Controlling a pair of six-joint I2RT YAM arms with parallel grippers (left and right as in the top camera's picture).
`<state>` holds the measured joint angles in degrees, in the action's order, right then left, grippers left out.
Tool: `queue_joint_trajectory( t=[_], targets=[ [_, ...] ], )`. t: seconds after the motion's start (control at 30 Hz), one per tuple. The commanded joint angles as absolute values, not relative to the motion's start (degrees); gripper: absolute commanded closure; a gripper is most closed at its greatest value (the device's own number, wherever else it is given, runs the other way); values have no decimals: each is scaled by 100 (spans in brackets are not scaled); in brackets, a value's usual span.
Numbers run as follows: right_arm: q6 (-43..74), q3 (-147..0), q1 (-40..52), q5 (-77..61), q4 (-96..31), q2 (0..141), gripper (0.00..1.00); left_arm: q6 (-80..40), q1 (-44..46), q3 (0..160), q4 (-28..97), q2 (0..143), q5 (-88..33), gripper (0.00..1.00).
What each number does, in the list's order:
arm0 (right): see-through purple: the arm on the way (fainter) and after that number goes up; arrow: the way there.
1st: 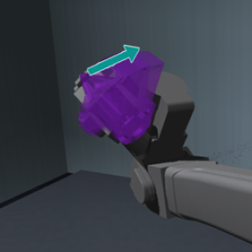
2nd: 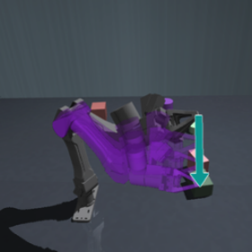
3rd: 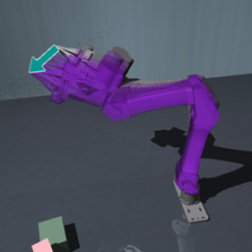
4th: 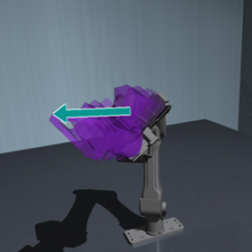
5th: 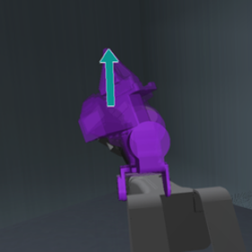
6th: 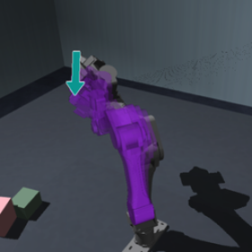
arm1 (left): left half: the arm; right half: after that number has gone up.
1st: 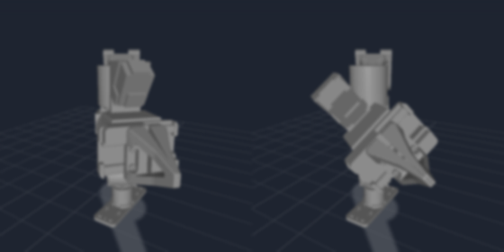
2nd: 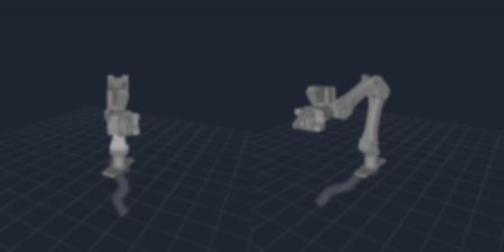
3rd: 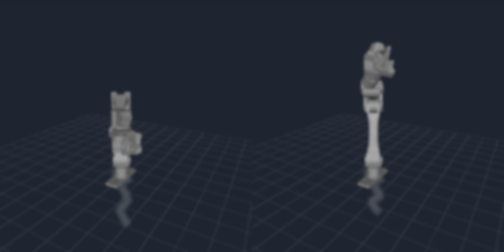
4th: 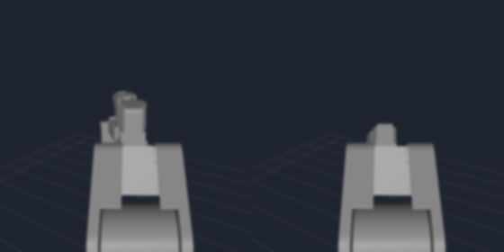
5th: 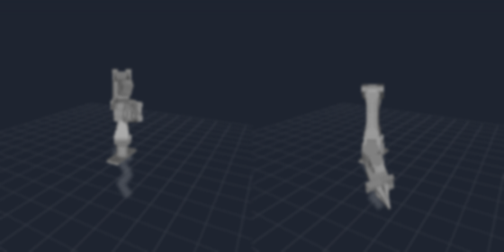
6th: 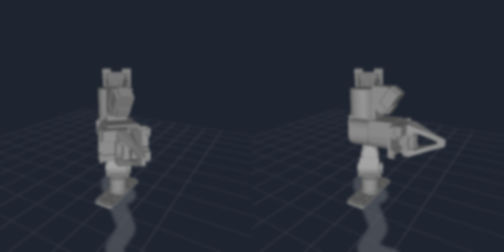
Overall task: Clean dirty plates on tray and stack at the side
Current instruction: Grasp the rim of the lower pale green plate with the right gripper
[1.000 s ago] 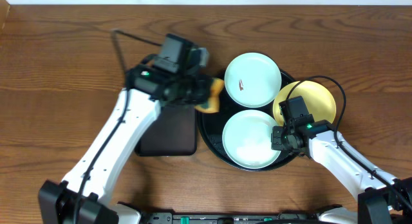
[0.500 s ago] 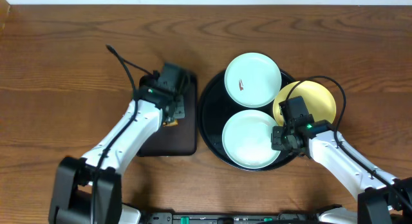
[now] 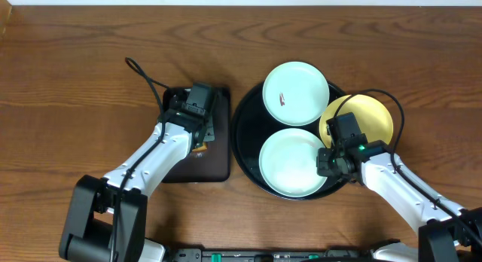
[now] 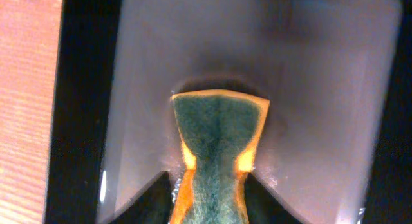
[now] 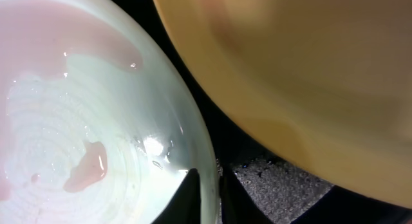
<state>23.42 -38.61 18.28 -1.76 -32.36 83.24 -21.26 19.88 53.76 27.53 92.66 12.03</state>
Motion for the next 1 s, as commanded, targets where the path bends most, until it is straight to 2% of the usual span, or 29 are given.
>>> queue_joint_trajectory(
  t=[0.0,0.1,0.2,0.37,0.5,0.7,0.97],
  targets=[
    [2318,-3817,1885,-329,-3253,8348,92,-2171,1951,5374,2751,9362,1315,54],
    [2373,-3802,1885,-329,-3275,8348,99,-2171,1951,5374,2753,9362,1315,47],
    [2370,-3835,1885,-327,-3277,8344,99,-2171,1951,5374,2753,9362,1315,36],
    [2307,-4416,1885,5,-3691,8178,99,-2174,1951,5374,2762,9362,1315,27],
    [2045,-5155,1885,480,-4316,8077,99,-2174,1951,5374,2762,9362,1315,23],
    [1772,-6007,1885,1122,-5321,8075,99,-2174,1951,5374,2762,9362,1315,22],
    [1778,-6458,1887,1649,-5736,8075,99,-2174,1951,5374,2749,9362,1315,21]
  ],
)
